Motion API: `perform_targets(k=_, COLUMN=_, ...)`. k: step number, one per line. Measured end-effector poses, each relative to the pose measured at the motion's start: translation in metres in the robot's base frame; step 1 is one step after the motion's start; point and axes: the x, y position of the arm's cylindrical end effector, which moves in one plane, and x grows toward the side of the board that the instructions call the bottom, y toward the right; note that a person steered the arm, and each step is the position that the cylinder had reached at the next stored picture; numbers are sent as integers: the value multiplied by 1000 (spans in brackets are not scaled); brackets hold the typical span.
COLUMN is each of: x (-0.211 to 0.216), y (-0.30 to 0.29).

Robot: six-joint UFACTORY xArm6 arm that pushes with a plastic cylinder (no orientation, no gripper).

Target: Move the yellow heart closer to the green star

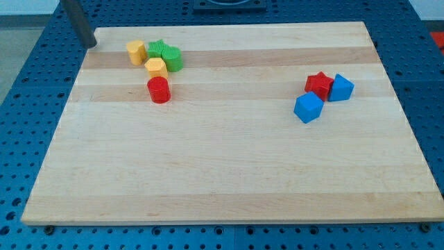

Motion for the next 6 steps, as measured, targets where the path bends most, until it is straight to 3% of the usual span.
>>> perform_targets(k=3, x=-2, y=15)
perform_targets(k=6, x=44, y=82)
